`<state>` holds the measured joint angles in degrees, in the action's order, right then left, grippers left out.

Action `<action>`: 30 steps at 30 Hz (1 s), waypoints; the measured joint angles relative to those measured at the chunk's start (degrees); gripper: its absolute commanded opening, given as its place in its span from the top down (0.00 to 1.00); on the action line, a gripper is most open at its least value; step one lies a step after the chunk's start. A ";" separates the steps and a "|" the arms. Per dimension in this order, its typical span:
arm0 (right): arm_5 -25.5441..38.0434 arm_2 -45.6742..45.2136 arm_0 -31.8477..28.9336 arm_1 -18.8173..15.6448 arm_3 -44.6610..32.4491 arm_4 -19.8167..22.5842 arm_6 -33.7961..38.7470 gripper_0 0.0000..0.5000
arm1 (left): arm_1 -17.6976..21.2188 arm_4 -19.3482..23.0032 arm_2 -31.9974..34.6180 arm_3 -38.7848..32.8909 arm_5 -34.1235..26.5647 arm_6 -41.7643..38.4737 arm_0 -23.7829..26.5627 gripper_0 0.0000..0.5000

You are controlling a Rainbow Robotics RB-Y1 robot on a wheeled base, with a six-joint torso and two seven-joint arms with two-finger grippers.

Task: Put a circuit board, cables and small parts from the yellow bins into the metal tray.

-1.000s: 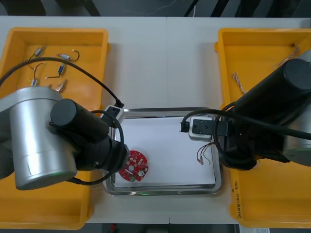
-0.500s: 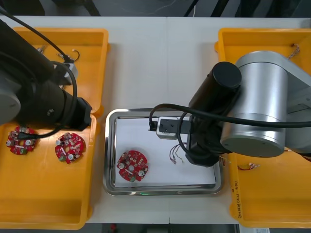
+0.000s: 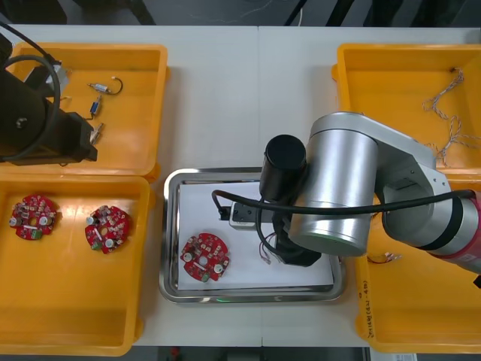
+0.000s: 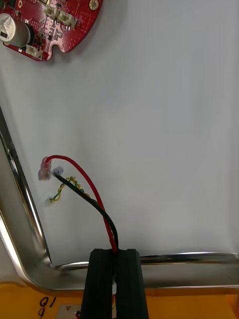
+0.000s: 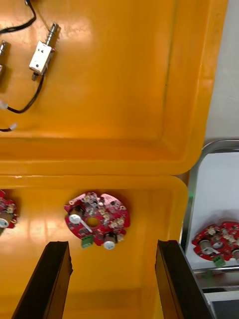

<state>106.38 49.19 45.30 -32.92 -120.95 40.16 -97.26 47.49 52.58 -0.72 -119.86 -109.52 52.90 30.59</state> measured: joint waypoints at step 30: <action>-9.80 3.55 -9.61 2.92 2.97 -16.27 0.00 1.00 | 0.87 -6.09 6.38 23.48 -0.01 22.16 2.96 0.00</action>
<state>96.58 52.74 35.69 -30.01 -117.98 23.89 -97.26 48.36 46.50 5.66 -96.39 -109.53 75.06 33.55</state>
